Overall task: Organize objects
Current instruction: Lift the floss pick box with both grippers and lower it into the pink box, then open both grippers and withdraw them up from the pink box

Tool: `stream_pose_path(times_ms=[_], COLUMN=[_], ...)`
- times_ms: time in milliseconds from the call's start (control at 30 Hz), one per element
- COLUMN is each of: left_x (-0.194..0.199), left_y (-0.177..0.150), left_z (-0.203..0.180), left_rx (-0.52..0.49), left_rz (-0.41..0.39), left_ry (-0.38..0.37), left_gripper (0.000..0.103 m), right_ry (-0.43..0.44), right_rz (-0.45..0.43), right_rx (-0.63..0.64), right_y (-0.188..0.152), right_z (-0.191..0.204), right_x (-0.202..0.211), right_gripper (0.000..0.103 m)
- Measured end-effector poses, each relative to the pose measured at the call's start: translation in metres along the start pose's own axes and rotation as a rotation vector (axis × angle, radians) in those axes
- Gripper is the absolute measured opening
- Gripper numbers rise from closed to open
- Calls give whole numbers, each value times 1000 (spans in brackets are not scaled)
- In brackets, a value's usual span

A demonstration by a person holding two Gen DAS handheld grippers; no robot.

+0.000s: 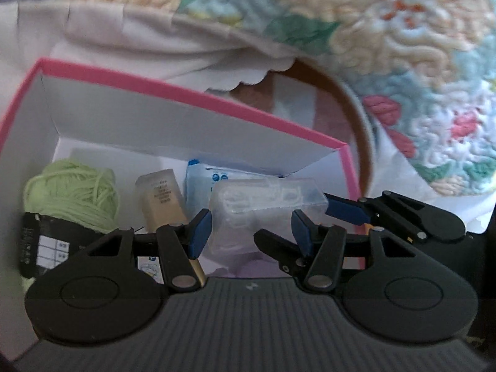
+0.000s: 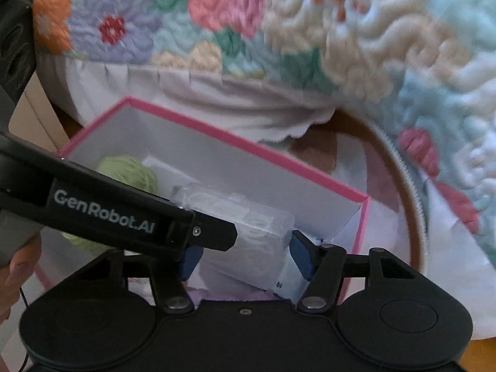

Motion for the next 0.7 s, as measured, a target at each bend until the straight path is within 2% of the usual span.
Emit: stream_pose_path(times_ms=[133, 200, 267, 333, 400, 500, 600, 700], left_x=[-19, -23, -20, -14, -6, 7, 20, 41], left_y=[8, 13, 16, 14, 9, -3, -15, -26], left_z=[10, 11, 8, 2, -5, -12, -14, -19], left_rx=[91, 112, 97, 49, -7, -62, -69, -87], left_rz=[29, 11, -27, -49, -57, -37, 0, -11], left_ry=[-25, -15, 25, 78, 137, 192, 188, 195], left_gripper=[54, 54, 54, 56, 61, 62, 62, 62], right_ry=[-7, -14, -61, -154, -185, -109, -45, 16], right_rz=[73, 110, 101, 90, 61, 20, -37, -81], right_rx=[-49, -111, -109, -75, -69, -92, -115, -129], right_y=[6, 11, 15, 16, 13, 2, -14, -25], right_z=[-4, -9, -8, -6, -6, -8, -8, -2], right_x=[-19, -27, -32, -35, -31, -16, 5, 31], right_gripper=[65, 64, 62, 62, 62, 62, 64, 64])
Point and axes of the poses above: each gripper's, at about its wrist camera, not at the fingertips, and x roughly against the way its jaws point, z to its left, y to its top, the point moved 4 cm from there along -x, roughly the way its jaws point, and after that the axes turned 13 degrees about z, right-handed, at the moved point
